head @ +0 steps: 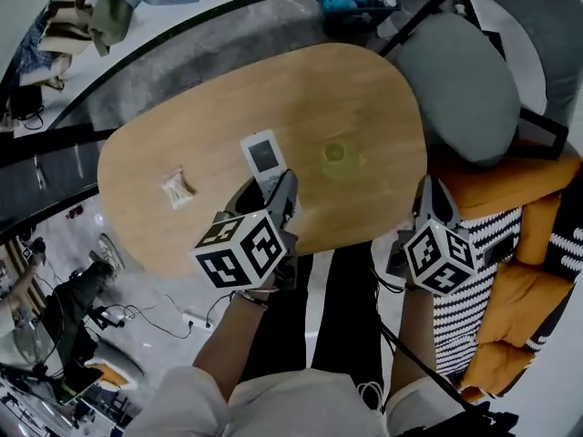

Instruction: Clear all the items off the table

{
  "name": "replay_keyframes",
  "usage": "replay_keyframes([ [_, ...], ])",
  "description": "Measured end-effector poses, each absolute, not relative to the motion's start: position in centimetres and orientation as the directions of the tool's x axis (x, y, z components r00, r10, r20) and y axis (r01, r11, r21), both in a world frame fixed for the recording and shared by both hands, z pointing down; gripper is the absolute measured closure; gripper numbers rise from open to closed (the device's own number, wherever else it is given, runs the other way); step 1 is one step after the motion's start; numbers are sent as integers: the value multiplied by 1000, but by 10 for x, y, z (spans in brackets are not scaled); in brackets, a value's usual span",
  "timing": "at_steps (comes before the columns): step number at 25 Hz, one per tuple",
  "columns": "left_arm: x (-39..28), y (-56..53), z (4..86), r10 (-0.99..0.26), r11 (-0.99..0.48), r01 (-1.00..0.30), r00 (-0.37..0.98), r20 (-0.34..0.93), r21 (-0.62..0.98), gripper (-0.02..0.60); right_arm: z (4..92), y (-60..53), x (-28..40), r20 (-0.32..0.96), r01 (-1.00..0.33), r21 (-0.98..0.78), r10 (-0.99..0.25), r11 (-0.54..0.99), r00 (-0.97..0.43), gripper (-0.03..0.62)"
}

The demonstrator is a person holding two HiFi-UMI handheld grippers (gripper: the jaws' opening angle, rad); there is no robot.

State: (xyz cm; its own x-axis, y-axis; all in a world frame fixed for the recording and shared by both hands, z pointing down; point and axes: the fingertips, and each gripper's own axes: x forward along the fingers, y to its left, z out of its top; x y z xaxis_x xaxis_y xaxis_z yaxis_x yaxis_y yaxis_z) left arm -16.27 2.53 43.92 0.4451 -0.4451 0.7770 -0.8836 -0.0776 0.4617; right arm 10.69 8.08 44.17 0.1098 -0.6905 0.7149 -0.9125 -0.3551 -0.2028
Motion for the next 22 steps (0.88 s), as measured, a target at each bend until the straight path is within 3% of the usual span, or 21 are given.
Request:
replay_keyframes([
  [12, 6, 33, 387, -402, -276, -815, 579, 709, 509, 367, 418, 109, 211, 690, -870, -235, -705, -433, 165, 569],
  [22, 118, 33, 404, -315, -417, -766, 626, 713, 489, 366, 422, 105, 275, 673, -851, -266, -719, -453, 172, 569],
])
